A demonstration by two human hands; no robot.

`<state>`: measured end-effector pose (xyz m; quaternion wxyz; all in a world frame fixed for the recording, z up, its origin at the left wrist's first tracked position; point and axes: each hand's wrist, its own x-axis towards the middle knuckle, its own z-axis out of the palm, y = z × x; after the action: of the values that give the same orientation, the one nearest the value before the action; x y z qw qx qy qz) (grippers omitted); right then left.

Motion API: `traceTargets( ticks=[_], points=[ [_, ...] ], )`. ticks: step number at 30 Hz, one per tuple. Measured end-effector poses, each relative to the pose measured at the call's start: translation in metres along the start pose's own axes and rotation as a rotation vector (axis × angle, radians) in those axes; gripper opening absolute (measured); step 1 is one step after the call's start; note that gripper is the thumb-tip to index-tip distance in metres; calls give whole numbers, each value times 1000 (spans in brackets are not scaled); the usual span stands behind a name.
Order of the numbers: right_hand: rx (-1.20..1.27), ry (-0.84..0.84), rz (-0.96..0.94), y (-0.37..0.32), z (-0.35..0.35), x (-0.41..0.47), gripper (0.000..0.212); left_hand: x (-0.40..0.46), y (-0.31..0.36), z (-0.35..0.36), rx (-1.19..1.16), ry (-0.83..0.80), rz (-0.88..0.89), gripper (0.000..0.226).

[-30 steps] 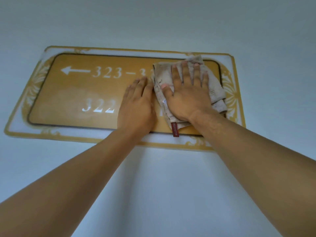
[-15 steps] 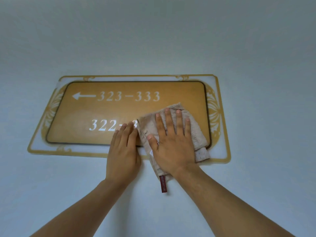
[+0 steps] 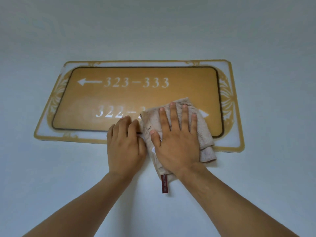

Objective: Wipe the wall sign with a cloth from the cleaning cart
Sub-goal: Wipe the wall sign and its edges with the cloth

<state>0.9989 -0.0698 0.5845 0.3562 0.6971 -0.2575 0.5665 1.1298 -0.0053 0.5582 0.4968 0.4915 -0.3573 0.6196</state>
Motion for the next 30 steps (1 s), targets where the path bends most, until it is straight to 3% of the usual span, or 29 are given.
traceTargets(
  ticks=[8,20,26,30],
  points=[
    [-4,-9,-56,1,-2,44,69,25,-25,-10,20,-16,165,19],
    [-44,17,-12,-8,-3,122,72,103,-53,0,-69,-93,-49,58],
    [-51,-13,-58,-4,-6,168,73,114,-58,8,-36,-79,-42,59],
    [-27,-10,15,-11,-8,200,72,110,-62,11,-9,-67,-10,56]
  ],
)
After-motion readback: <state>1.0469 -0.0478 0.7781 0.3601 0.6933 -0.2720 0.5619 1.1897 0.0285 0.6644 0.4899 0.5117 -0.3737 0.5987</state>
